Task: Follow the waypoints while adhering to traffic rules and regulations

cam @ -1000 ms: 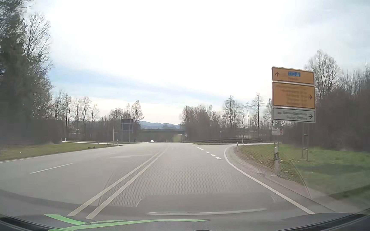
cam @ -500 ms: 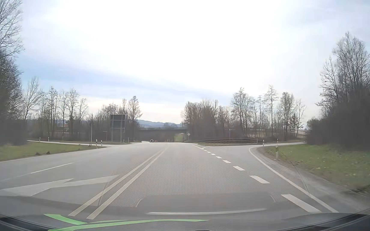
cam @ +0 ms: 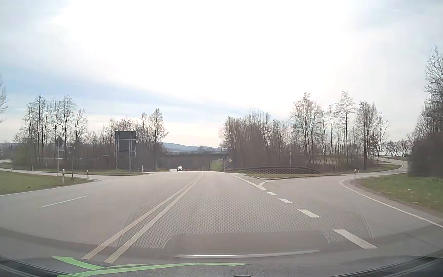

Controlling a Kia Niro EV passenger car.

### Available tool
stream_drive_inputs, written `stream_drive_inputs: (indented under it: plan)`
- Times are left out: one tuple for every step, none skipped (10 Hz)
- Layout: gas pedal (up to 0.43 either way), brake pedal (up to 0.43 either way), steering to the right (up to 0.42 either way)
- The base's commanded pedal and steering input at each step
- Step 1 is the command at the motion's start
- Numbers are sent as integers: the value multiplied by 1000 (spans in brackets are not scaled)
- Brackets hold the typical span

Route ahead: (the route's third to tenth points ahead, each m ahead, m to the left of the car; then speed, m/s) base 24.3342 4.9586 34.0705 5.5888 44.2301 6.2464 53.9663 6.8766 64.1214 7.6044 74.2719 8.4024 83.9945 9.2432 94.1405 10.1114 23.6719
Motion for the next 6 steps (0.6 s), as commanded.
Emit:
stream_drive_inputs:
  plan:
    - [0, 0, -4]
    - [0, 0, -3]
    - [8, 0, -3]
    - [8, 0, -4]
    - [20, 0, -3]
    - [47, 0, -4]
